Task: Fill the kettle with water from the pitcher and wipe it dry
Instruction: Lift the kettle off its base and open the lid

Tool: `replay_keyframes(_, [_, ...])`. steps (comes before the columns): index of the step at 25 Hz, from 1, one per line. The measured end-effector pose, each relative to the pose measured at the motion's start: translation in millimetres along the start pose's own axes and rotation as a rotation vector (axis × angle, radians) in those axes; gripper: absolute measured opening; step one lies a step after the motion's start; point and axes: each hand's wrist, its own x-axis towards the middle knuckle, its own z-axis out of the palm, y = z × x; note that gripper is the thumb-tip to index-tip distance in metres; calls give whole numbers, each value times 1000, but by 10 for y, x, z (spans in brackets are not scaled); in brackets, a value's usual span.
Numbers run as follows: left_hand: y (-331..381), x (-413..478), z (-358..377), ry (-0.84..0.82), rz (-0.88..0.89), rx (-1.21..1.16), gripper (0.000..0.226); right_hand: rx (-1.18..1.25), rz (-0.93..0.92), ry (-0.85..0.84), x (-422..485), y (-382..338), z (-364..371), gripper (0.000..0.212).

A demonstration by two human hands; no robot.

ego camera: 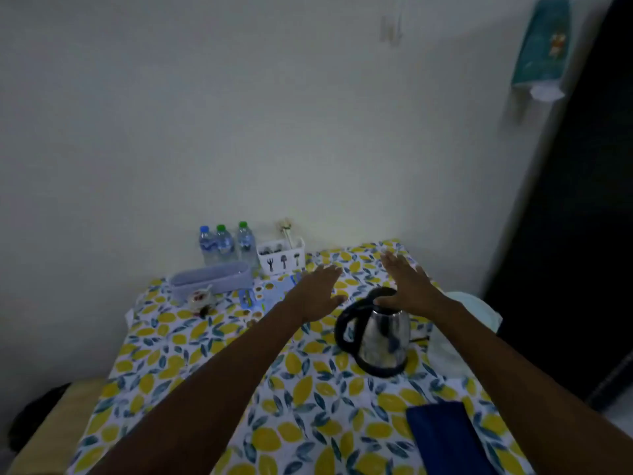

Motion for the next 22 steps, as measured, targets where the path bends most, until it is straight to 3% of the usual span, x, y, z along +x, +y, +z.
replay_keyframes(6, [54, 258, 1000, -147, -185, -187, 73, 59, 115, -126, 146, 433, 814, 99])
replay_keyframes(10, [36, 440, 1268, -129, -278, -353, 73, 119, 112, -27, 249, 657, 1157, 96])
replay_keyframes(14, [44, 645, 1383, 13, -365, -375, 59, 278, 39, 80, 296, 760, 1260, 89])
replay_keyframes(18, [44, 705, 1478, 135, -419, -452, 16, 451, 48, 181, 262, 798, 1330, 81])
replay_keyframes(22, [133, 390, 1522, 261, -387, -487, 25, 543, 33, 232, 115, 684, 1262, 76])
